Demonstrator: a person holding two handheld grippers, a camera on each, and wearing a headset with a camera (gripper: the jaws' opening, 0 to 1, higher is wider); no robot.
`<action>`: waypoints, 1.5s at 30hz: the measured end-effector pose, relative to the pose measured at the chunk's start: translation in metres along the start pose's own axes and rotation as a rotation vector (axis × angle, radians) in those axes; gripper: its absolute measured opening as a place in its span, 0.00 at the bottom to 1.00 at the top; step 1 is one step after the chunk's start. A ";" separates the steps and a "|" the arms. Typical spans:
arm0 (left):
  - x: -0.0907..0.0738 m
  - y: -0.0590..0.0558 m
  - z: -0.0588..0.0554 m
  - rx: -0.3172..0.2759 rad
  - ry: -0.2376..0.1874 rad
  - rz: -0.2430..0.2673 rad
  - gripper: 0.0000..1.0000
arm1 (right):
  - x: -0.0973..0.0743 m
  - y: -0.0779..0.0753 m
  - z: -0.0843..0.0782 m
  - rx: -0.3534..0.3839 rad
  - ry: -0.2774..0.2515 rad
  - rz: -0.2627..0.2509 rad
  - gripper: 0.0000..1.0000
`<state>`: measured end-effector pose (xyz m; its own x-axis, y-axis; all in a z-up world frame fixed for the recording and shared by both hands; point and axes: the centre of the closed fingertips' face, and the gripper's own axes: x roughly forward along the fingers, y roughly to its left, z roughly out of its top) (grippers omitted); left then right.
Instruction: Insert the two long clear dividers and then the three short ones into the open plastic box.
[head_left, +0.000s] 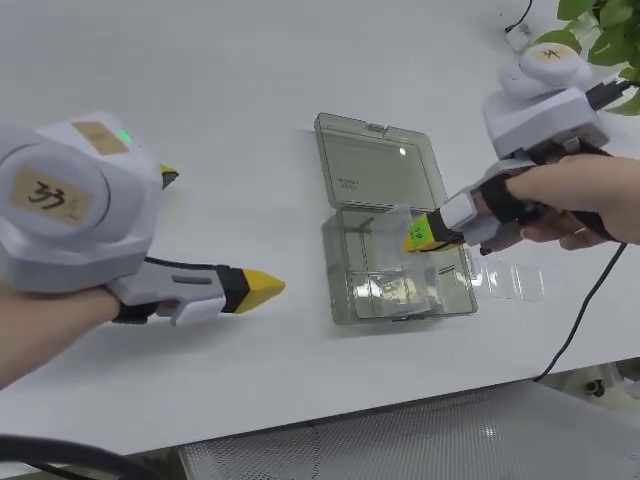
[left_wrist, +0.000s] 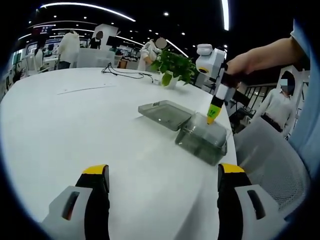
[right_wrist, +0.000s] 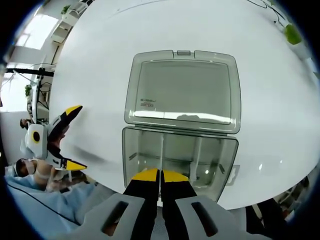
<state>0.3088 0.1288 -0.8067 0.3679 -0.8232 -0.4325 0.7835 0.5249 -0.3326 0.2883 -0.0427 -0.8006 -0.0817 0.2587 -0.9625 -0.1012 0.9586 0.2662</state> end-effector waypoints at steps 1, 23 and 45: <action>0.000 0.000 0.000 0.000 -0.002 0.000 0.92 | 0.000 -0.001 0.001 -0.002 0.001 -0.004 0.02; 0.000 0.001 0.000 -0.002 0.000 0.002 0.92 | 0.016 0.005 -0.003 -0.044 0.010 -0.028 0.02; -0.003 -0.005 0.007 0.021 -0.002 -0.003 0.92 | 0.021 0.007 0.001 -0.105 -0.024 -0.031 0.04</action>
<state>0.3073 0.1273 -0.7980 0.3666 -0.8253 -0.4295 0.7948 0.5178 -0.3165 0.2865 -0.0310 -0.8190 -0.0536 0.2326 -0.9711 -0.2072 0.9487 0.2387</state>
